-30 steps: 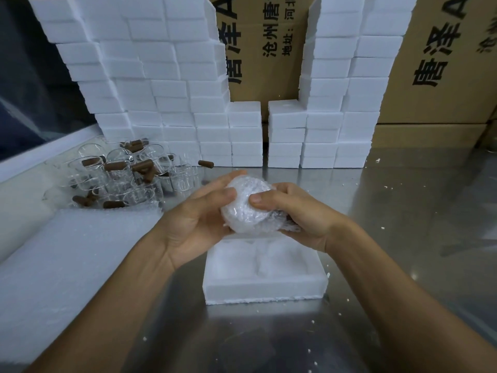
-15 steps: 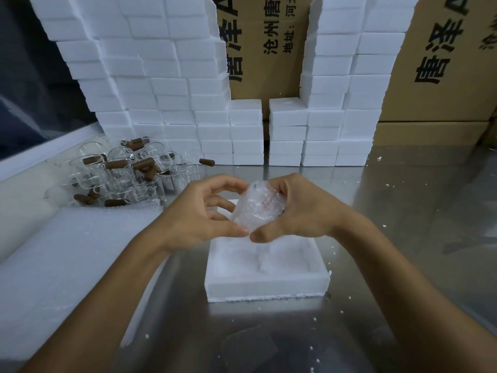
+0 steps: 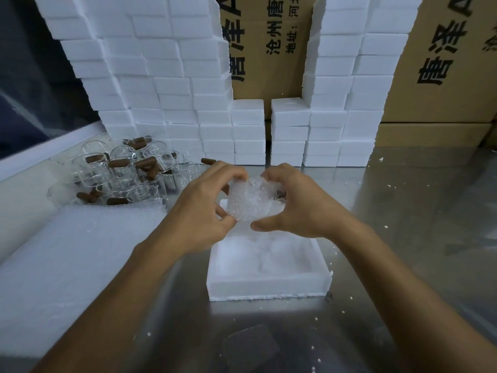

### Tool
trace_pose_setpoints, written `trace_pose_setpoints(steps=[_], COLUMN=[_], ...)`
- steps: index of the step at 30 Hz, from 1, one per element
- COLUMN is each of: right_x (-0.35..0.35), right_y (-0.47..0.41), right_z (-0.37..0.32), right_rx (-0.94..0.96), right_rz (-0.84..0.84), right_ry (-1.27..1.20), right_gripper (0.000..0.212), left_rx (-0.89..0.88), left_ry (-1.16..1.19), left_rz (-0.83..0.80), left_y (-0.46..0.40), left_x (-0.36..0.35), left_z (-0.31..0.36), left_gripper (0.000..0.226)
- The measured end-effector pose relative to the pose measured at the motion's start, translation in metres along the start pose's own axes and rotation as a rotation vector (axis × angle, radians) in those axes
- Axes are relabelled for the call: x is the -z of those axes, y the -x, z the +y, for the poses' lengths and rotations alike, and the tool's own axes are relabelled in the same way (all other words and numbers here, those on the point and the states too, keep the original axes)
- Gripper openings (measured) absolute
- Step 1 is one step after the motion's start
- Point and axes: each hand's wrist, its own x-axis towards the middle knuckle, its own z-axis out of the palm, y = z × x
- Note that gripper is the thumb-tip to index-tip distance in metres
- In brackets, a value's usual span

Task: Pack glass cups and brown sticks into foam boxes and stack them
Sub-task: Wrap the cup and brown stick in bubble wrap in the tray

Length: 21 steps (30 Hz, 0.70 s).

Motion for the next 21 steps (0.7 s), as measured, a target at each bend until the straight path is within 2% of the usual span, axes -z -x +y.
trace_pose_setpoints(steps=[4,9,12,17,21], right_x=[0.004,0.008,0.01,0.017,0.021], right_y=[0.001,0.002,0.002,0.002,0.002], right_z=[0.005,0.006,0.006,0.008,0.011], right_rx=[0.013,0.015,-0.011,-0.131,-0.195], right_rz=[-0.001,-0.006,0.005,0.067,0.107], right_ry=[-0.092,-0.172,-0.276,-0.454,-0.522], right_gripper=[0.071,0.074,0.063,0.024,0.016], left_rx=[0.026,0.067,0.075,0.06,0.063], left_ry=[-0.014,-0.012,-0.01,-0.046,-0.032], left_rz=[0.015,0.024,0.042,0.113,0.079], left_y=[0.001,0.002,0.001,0.001,0.003], left_x=[0.001,0.002,0.003,0.005,0.004], left_z=[-0.004,-0.007,-0.007,-0.014,-0.014], left_gripper=[0.065,0.046,0.044,0.05,0.058])
